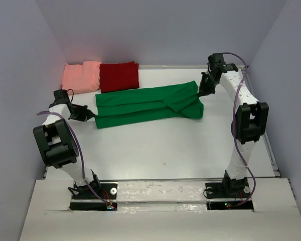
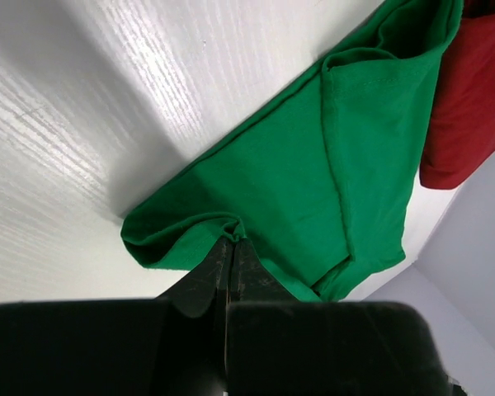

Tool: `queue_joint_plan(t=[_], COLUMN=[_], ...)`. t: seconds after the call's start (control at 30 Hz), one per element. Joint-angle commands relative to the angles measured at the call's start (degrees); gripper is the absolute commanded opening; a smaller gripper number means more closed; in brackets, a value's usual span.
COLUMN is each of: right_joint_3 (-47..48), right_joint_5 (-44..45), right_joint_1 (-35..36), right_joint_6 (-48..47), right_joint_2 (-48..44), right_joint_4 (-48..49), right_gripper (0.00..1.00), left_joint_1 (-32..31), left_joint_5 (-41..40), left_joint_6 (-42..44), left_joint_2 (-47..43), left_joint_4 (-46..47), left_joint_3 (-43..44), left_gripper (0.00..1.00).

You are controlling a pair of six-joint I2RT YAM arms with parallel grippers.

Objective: Fold and stack the t-shirts
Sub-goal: Fold the tshirt

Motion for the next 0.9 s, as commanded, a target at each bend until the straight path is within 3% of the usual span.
queue_joint_plan(t=[0.0,0.87], right_joint_3=[3.7,8.1], right_joint_5=[1.6,3.4], right_joint_1=[-0.4,-0.4], right_joint_6=[-0.8,-0.5], right_joint_2=[0.8,6.7], right_joint_4=[-0.1,2.1], right_gripper=[0.0,0.0], left_joint_1=[0.3,-3.7], left_joint_5=[1.1,0.1], left_joint_6=[1.5,1.4], left_joint_2=[0.2,7.8], left_joint_4=[0.2,-1.6], left_joint_3=[4.1,13.3], left_gripper=[0.0,0.0])
